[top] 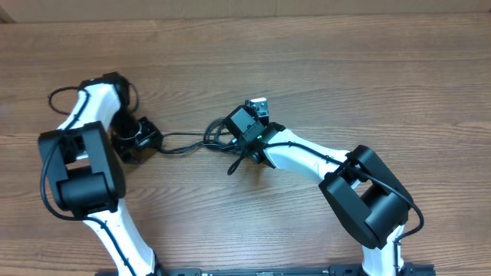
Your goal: Untangle cables
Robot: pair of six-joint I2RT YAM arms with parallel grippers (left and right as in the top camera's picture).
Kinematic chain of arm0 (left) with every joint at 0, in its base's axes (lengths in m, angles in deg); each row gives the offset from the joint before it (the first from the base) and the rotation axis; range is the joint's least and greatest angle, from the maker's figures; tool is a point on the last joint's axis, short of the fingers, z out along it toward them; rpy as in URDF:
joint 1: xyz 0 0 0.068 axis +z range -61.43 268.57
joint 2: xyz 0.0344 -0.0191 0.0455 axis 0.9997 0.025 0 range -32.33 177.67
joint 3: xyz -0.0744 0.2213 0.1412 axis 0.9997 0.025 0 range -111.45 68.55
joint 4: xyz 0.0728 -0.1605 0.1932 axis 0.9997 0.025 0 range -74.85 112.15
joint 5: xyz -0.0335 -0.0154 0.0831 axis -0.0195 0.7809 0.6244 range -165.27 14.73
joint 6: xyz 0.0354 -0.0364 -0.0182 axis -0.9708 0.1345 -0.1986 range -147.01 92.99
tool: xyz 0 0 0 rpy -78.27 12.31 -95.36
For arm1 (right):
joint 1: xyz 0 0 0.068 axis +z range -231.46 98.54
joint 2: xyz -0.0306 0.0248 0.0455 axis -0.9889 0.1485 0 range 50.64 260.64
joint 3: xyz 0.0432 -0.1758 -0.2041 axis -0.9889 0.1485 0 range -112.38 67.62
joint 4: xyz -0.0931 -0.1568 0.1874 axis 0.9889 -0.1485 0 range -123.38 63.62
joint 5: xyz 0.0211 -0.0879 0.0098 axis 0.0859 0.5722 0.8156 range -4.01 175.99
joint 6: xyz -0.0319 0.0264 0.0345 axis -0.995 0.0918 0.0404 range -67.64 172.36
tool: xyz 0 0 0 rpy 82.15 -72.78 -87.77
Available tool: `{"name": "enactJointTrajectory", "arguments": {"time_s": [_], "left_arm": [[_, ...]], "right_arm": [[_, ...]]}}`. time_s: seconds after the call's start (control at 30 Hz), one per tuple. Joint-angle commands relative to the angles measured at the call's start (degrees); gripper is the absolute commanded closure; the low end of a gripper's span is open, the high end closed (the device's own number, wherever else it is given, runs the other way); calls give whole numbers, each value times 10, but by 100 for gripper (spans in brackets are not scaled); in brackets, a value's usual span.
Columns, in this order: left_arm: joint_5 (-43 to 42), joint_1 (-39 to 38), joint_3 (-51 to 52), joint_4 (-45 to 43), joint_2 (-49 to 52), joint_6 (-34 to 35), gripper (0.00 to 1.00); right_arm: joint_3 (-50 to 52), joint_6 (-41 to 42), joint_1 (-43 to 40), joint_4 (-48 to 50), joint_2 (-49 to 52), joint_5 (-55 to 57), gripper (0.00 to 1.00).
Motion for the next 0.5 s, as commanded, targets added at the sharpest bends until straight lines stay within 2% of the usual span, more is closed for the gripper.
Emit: {"name": "enactJointTrajectory", "arguments": {"time_s": [0.0, 0.23, 0.47], "left_arm": [[131, -52, 13, -13, 25, 4, 27], [150, -121, -42, 50, 15, 4, 27], [144, -138, -146, 117, 2, -27, 25]], "right_arm": [[0, 6, -13, -12, -4, 67, 51], [0, 6, -13, -12, -4, 66, 48], [0, 6, -13, -12, -4, 66, 48]]}}
